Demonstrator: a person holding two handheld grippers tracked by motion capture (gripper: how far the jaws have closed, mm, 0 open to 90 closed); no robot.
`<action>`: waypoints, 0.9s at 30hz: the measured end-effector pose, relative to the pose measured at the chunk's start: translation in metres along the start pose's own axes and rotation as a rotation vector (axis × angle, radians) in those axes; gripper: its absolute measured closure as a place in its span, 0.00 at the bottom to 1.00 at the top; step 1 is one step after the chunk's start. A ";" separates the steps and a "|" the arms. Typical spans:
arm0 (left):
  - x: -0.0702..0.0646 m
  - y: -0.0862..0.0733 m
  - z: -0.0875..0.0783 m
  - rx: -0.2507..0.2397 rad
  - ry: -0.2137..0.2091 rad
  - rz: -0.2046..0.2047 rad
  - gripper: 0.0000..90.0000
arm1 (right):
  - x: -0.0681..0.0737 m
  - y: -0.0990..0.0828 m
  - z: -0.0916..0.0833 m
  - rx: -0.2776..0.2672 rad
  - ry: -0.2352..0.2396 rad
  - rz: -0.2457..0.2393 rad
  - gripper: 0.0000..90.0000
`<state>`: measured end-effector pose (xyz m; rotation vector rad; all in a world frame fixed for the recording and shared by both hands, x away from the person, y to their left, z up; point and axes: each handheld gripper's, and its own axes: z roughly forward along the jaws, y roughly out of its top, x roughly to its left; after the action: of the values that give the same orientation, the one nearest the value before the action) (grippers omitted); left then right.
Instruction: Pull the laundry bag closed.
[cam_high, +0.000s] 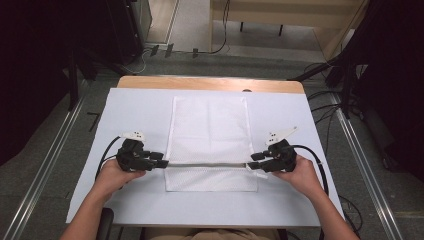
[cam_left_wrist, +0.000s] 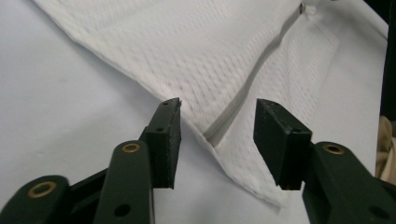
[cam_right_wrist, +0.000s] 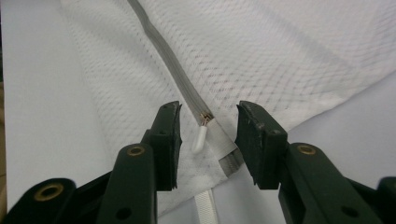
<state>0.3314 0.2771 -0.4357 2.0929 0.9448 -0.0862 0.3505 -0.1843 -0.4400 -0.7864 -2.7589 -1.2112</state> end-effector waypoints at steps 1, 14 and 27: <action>0.000 0.000 -0.001 -0.010 0.018 0.012 0.54 | 0.000 0.000 -0.002 -0.007 -0.008 -0.007 0.68; 0.005 0.002 -0.009 -0.099 0.168 0.009 0.46 | -0.019 -0.012 -0.027 -0.126 -0.109 0.102 0.67; 0.017 0.003 -0.012 -0.121 0.273 0.005 0.40 | -0.047 -0.037 -0.043 -0.171 -0.241 0.255 0.57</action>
<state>0.3423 0.2944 -0.4316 2.0264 1.0770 0.2601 0.3675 -0.2558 -0.4456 -1.3369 -2.6409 -1.3925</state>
